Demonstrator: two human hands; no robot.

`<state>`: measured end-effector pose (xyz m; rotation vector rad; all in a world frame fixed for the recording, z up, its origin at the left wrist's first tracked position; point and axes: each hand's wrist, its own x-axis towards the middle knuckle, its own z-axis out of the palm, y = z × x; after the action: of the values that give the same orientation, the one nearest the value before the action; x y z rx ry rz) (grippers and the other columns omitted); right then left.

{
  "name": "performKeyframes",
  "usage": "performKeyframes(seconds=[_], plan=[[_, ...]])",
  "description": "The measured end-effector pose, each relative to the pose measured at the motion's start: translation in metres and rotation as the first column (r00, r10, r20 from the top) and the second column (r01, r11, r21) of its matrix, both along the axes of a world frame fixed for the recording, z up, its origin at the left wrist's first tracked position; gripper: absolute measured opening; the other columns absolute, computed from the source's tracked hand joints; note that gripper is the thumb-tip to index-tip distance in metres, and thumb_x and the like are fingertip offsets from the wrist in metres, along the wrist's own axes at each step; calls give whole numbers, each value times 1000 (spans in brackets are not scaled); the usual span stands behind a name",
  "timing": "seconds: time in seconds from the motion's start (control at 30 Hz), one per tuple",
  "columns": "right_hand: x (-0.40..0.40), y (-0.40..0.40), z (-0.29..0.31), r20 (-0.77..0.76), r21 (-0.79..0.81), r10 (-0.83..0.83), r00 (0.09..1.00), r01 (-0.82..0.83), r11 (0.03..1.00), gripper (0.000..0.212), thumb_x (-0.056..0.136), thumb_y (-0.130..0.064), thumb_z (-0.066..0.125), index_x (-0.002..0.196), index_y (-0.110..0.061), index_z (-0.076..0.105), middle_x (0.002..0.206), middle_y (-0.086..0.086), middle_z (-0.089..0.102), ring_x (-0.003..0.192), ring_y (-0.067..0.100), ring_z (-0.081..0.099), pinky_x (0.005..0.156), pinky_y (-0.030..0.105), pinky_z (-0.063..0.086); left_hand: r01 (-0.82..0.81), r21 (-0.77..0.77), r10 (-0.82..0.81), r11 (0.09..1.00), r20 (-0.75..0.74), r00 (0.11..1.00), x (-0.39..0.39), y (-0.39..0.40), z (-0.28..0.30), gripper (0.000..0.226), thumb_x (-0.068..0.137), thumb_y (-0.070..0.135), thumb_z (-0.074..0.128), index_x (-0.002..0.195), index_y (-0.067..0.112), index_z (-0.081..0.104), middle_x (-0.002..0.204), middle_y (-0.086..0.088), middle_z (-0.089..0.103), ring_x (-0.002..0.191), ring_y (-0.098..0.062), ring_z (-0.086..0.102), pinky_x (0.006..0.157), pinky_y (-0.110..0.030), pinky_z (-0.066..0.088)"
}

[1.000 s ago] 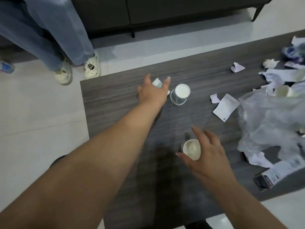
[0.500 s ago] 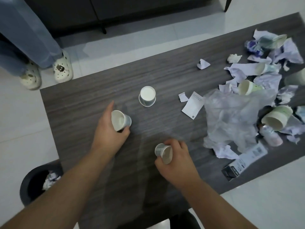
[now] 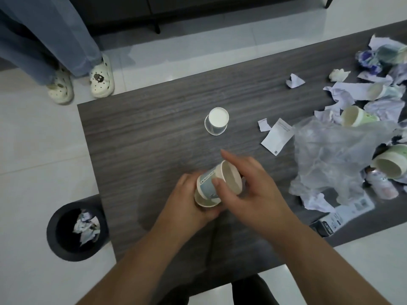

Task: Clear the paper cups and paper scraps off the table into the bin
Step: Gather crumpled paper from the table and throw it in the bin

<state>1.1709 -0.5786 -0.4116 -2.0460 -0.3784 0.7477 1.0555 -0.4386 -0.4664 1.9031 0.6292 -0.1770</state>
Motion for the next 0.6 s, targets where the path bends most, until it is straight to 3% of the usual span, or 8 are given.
performKeyframes(seconds=[0.1, 0.17, 0.27, 0.33, 0.4, 0.43, 0.5, 0.6], plan=[[-4, 4, -4, 152, -44, 125, 981, -119, 992, 58, 88, -39, 76, 144, -26, 66, 118, -7, 63, 111, 12, 65, 99, 37, 53, -39, -4, 39, 999, -32, 999, -4, 6, -2, 63, 63, 51, 88, 121, 41, 66, 117, 18, 64, 108, 3, 65, 90, -30, 59], [-9, 4, -7, 240, -164, 240, 941, -205, 965, 59, 93, -49, 64, 148, -29, 63, 125, -6, 62, 118, 14, 59, 104, 41, 49, -24, 5, 25, 1000, -26, 999, -9, 7, -4, 57, 63, 54, 85, 116, 45, 65, 113, 21, 64, 106, 8, 63, 88, -17, 54], [-20, 7, -11, 55, -251, 387, 920, -362, 898, 65, 105, -67, 27, 161, -38, 44, 157, -18, 45, 149, 3, 34, 123, 43, 31, -23, -25, 23, 999, -6, 1000, -13, 5, -5, 52, 67, 60, 83, 114, 49, 65, 109, 24, 70, 105, 7, 66, 85, -13, 51], [-14, 10, -21, 36, -147, 253, 967, -246, 958, 56, 109, -58, 31, 157, -35, 50, 157, -18, 47, 149, -1, 36, 125, 37, 30, -77, -27, 76, 997, -23, 997, -17, 4, -10, 59, 67, 66, 86, 120, 48, 67, 114, 22, 72, 108, 3, 69, 88, -23, 56], [14, 11, -38, 130, -138, -65, 989, 83, 987, 42, 104, -36, 49, 144, -29, 63, 140, -10, 57, 127, 0, 56, 115, 37, 44, -121, 40, 123, 992, -39, 992, -22, 7, -17, 67, 66, 70, 88, 126, 46, 67, 117, 23, 71, 111, 2, 67, 91, -27, 57], [36, 12, -44, 118, -175, -242, 963, 260, 949, 41, 100, -29, 52, 139, -28, 64, 134, -7, 57, 116, 6, 62, 109, 40, 50, -138, 58, 140, 989, -45, 989, -25, 8, -20, 67, 66, 70, 88, 125, 47, 66, 117, 23, 70, 111, 2, 66, 92, -28, 57], [82, 9, -58, 62, -307, -468, 882, 463, 831, 42, 94, -31, 55, 136, -26, 58, 132, 2, 59, 118, 24, 64, 105, 42, 52, -148, 58, 152, 987, -67, 986, -31, 11, -26, 63, 68, 68, 91, 123, 50, 65, 117, 24, 70, 111, 1, 66, 93, -31, 58], [127, -2, -75, 130, -555, -366, 921, 374, 743, 63, 91, -42, 62, 148, -24, 44, 143, 15, 50, 136, 35, 47, 103, 37, 39, -135, 44, 140, 990, -123, 983, -39, 8, -32, 60, 69, 65, 92, 120, 44, 67, 116, 20, 73, 110, -3, 68, 94, -37, 59]])
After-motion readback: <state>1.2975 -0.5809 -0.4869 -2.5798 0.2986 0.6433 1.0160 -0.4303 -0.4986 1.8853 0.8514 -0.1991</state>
